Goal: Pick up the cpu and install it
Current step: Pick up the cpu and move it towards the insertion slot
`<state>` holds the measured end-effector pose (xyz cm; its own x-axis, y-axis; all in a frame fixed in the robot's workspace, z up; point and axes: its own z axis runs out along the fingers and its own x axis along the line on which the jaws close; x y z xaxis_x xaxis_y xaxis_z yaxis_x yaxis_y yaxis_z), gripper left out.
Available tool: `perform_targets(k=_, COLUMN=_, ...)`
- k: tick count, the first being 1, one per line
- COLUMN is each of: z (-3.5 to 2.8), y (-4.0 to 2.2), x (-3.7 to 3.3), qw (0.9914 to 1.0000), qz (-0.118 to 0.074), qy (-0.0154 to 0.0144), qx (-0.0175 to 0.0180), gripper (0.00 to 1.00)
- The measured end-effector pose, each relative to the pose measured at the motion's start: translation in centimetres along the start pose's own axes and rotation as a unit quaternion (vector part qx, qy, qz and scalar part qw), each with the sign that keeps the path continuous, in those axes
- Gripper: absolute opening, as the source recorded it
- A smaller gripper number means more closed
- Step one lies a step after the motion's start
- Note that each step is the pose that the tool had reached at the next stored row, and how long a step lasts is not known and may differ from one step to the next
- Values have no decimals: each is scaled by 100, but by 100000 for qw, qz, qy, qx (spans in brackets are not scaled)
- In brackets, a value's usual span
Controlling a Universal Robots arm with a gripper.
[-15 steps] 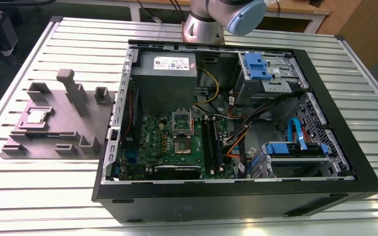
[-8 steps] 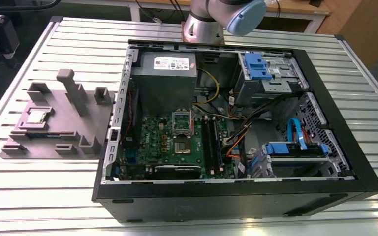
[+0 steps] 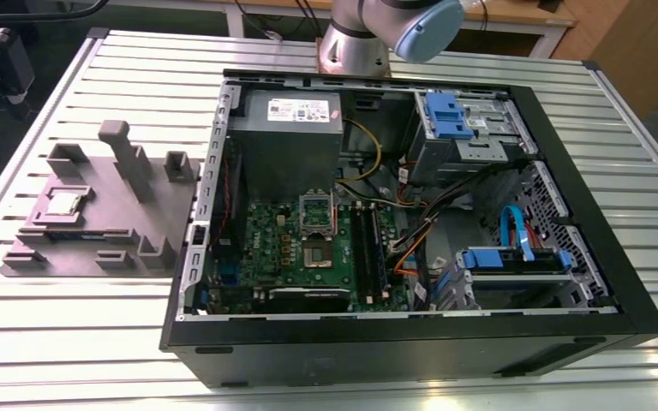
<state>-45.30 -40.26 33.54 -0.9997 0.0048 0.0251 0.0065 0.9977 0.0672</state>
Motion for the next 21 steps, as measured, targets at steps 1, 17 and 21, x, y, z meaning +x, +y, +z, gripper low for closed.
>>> perform_targets(k=1, z=1, y=0, x=0, qw=100000, qz=-1, qy=1, qx=2, gripper=65)
perform_targets(k=17, z=118, y=-19, x=-3, qw=100000, qz=9, qy=10, qx=167, gripper=65)
perform_targets(k=21, z=184, y=-32, x=-8, qw=100000, qz=6, qy=8, qx=181, gripper=65)
